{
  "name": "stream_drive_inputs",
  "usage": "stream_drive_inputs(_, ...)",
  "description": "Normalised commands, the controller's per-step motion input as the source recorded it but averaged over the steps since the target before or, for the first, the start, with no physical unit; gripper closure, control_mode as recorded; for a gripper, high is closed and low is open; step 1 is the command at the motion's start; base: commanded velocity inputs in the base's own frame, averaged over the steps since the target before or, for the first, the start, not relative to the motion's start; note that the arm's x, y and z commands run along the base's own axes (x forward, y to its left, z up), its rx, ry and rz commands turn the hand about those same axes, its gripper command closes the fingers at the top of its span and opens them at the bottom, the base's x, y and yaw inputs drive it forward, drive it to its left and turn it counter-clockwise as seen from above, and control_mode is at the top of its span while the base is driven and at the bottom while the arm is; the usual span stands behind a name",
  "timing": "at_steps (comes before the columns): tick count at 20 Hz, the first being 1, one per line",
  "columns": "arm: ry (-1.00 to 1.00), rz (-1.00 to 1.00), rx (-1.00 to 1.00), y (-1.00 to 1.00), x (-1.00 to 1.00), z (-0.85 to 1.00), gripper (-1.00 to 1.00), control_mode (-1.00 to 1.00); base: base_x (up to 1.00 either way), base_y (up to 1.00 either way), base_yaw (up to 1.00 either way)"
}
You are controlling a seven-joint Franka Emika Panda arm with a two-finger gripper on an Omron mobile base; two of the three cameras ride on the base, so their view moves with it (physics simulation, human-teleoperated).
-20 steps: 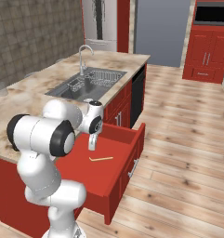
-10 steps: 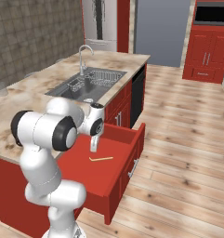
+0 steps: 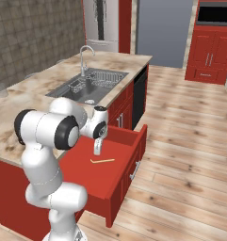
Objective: Take a straw from the drawer in front and place it inside the glass cup on the dining counter.
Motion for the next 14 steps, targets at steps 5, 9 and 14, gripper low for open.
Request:
stream_drive_inputs(5, 0.00, 0.00, 0.00, -0.05, 0.04, -0.11, -1.00, -1.00, 0.00, 0.00, 0.00)
stream_drive_inputs(9, -0.01, 0.00, 0.00, -0.05, 0.04, -0.12, -1.00, -1.00, 0.00, 0.00, 0.00)
stream_drive_inputs(14, -0.01, 0.00, -0.01, -0.02, 0.05, -0.14, -1.00, -1.00, 0.00, 0.00, 0.00)
